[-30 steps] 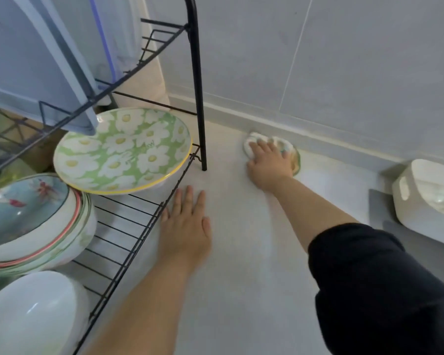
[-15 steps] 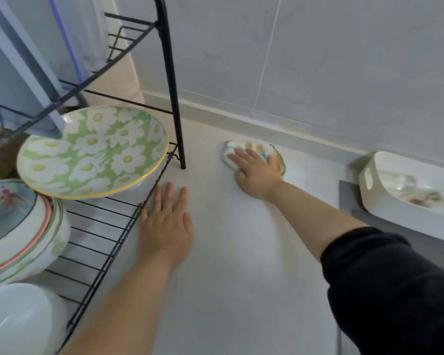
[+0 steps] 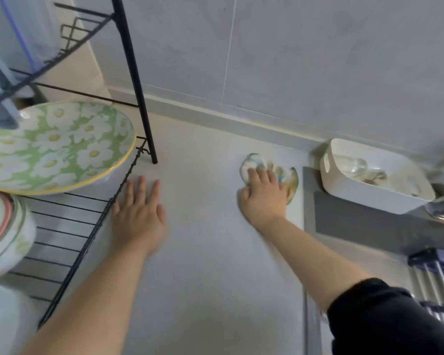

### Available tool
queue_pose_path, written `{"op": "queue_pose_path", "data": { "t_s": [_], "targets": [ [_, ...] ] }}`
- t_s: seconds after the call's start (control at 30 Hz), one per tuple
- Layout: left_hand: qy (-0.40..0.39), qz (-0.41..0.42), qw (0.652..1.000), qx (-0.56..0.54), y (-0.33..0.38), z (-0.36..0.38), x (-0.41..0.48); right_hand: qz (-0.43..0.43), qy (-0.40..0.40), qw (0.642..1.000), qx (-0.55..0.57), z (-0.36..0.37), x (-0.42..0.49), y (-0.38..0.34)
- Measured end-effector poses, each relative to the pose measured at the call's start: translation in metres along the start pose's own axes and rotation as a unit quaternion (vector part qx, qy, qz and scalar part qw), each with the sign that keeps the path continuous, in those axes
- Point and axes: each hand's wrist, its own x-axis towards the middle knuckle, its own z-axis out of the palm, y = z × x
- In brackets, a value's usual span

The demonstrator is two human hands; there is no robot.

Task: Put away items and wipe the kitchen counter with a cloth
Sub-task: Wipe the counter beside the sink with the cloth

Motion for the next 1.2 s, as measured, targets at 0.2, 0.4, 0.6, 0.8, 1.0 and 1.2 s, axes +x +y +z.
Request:
{"op": "queue_pose_path", "data": {
  "t_s": [0.2,0.4,0.6,0.8,1.0,1.2],
  "targets": [
    [-0.002,0.005,1.000,0.000,0.001,-0.005,-0.001,-0.208,-0.051,0.975,-0.051,-0.013,-0.048,0.024],
    [-0.001,0.002,1.000,0.011,0.003,-0.007,-0.003,-0.079,-0.117,0.989,-0.041,0.004,0.051,-0.026],
    [0.016,-0.006,1.000,-0.018,0.002,-0.001,0.001,-0.178,-0.163,0.970,-0.015,0.023,0.120,-0.115],
    [0.032,0.006,0.999,-0.021,0.000,-0.001,0.001,-0.415,-0.153,0.896,0.033,0.010,0.025,-0.071],
    [0.044,0.022,0.999,0.021,0.002,-0.005,-0.001,-0.330,-0.167,0.929,0.029,0.009,0.062,-0.068],
    [0.040,0.151,0.988,0.017,-0.001,0.000,0.002,-0.259,-0.215,0.936,0.106,0.015,0.160,-0.169]
  ]
}}
